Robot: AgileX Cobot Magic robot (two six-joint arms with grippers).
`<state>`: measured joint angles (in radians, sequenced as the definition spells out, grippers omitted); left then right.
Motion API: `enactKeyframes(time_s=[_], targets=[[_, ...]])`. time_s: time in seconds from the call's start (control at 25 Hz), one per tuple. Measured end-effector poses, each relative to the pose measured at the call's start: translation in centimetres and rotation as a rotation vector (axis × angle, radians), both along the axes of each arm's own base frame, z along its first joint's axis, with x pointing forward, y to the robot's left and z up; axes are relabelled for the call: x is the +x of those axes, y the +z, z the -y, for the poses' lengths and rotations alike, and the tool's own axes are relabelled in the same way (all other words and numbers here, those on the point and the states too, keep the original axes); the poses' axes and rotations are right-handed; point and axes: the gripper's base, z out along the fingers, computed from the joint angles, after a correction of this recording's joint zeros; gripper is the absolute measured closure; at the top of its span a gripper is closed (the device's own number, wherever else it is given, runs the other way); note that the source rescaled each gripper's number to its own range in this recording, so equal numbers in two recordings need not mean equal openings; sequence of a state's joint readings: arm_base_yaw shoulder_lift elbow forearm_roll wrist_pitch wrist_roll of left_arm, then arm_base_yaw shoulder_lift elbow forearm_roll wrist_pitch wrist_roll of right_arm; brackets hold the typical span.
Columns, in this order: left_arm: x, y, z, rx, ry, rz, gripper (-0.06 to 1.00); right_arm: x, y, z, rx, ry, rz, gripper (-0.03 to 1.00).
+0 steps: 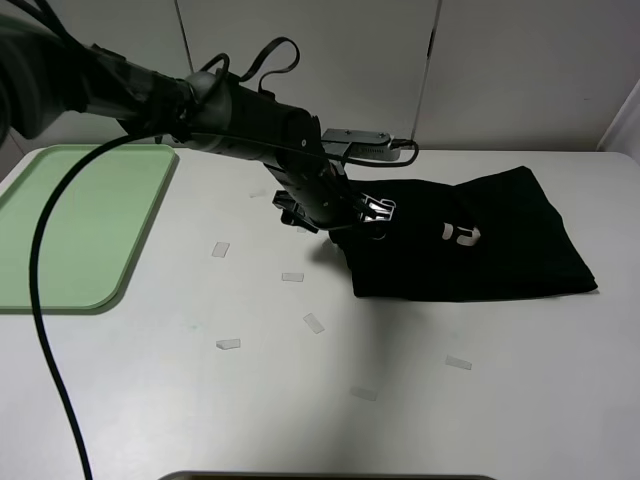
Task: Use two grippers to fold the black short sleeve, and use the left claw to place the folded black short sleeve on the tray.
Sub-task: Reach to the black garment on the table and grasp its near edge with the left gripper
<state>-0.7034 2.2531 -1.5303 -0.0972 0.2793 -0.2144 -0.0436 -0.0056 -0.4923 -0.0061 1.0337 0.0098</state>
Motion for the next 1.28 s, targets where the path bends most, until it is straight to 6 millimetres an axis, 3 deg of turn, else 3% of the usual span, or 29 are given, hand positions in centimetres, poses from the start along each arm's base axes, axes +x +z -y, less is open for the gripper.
enactKeyframes(time_s=[0.24,0.92,1.08,1.28], targets=[[-0.6,-1.8,1.1,-0.019,0.03,-0.018,-0.05,0.0,0.0,0.0,0.0,0.0,0.0,-0.03],[-1.1,-3.5,4.4,-0.158,0.023,0.126,-0.04,0.0,0.0,0.0,0.0,0.0,0.0,-0.03],[-1.2,-3.8,4.8,-0.19,0.04,0.138,0.04,0.0,0.0,0.0,0.0,0.0,0.0,-0.03],[-1.3,-4.0,5.0,-0.209,0.066,0.126,0.32,0.0,0.0,0.0,0.0,0.0,0.0,-0.03]])
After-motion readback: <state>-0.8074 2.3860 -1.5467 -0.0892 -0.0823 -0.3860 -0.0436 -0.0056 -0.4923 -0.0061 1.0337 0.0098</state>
